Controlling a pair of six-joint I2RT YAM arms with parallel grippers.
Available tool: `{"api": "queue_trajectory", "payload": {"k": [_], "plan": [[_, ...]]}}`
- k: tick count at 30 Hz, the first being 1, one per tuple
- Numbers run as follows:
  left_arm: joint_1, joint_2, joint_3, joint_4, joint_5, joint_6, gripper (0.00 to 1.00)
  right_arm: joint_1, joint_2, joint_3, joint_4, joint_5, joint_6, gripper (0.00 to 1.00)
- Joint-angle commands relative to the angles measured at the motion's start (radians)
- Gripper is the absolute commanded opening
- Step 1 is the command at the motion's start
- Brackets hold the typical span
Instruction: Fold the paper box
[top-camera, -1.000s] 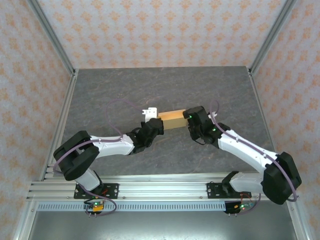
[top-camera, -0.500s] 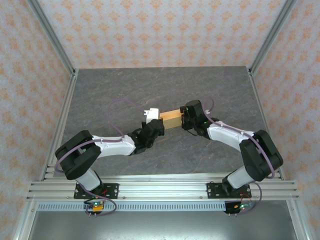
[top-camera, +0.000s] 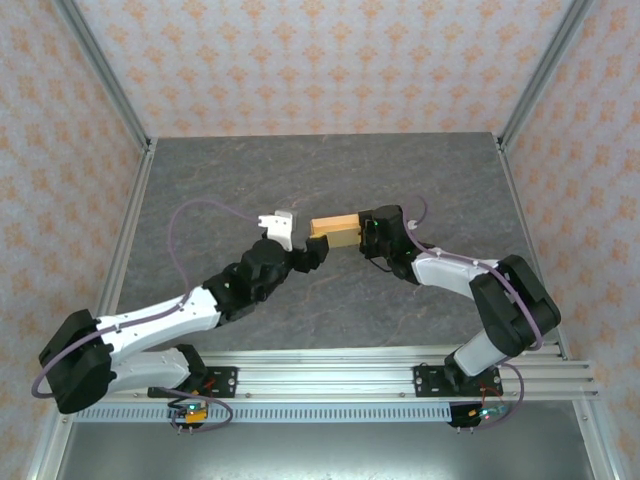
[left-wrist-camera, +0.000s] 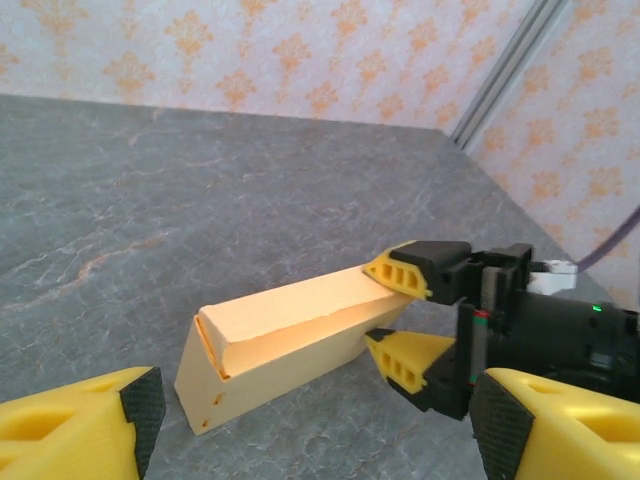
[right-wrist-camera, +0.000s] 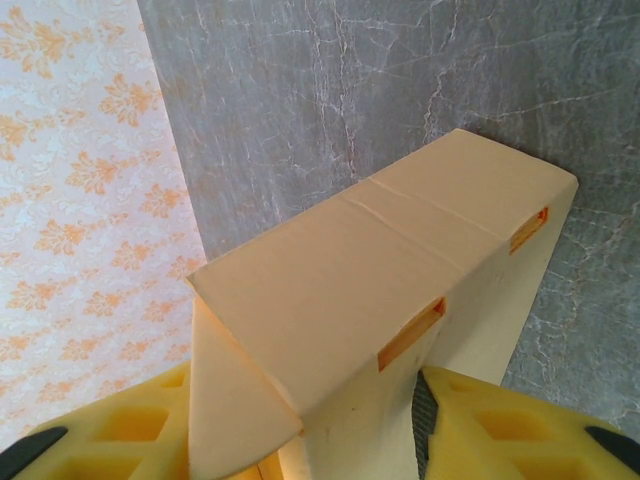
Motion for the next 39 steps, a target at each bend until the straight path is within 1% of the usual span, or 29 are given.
{"api": "queue_trajectory", "payload": {"k": [1, 7, 9, 11, 14, 17, 23, 24, 26, 29, 32, 35, 39], "plan": [[0.069, 0.083, 0.052, -0.072, 0.076, 0.019, 0.83, 0.001, 0.036, -0.061, -0.141, 0.026, -0.036, 0.48], [0.175, 0.259, 0.112, -0.027, 0.131, 0.008, 0.83, 0.006, 0.007, -0.078, -0.159, 0.016, -0.050, 0.48], [0.197, 0.309, 0.136, -0.021, 0.148, 0.022, 0.83, 0.006, 0.006, -0.078, -0.161, 0.007, -0.062, 0.48], [0.210, 0.357, 0.170, -0.044, 0.140, 0.049, 0.81, 0.007, 0.006, -0.077, -0.166, 0.002, -0.072, 0.48], [0.214, 0.397, 0.166, -0.049, 0.143, 0.022, 0.76, 0.012, 0.009, -0.081, -0.168, -0.003, -0.072, 0.48], [0.214, 0.416, 0.083, 0.053, 0.184, -0.028, 0.75, 0.012, 0.010, -0.088, -0.160, -0.008, -0.071, 0.48], [0.214, 0.429, 0.000, 0.086, 0.158, -0.036, 0.73, 0.010, 0.031, -0.057, -0.172, -0.024, -0.086, 0.49], [0.214, 0.434, 0.001, 0.081, 0.154, -0.028, 0.72, 0.010, 0.037, -0.048, -0.173, -0.029, -0.088, 0.51], [0.214, 0.450, -0.001, 0.071, 0.143, 0.002, 0.71, 0.007, 0.046, -0.031, -0.167, -0.043, -0.093, 0.58], [0.213, 0.481, -0.012, 0.086, 0.103, 0.032, 0.69, -0.007, 0.046, 0.005, -0.153, -0.084, -0.124, 0.65], [0.213, 0.521, -0.016, 0.123, 0.094, 0.045, 0.67, -0.037, 0.014, 0.056, -0.191, -0.127, -0.184, 0.66], [0.214, 0.543, 0.001, 0.107, 0.089, 0.057, 0.65, -0.065, -0.044, 0.096, -0.262, -0.142, -0.240, 0.68], [0.213, 0.560, 0.003, 0.115, 0.095, 0.056, 0.64, -0.094, -0.126, 0.124, -0.310, -0.172, -0.310, 0.68]]}}
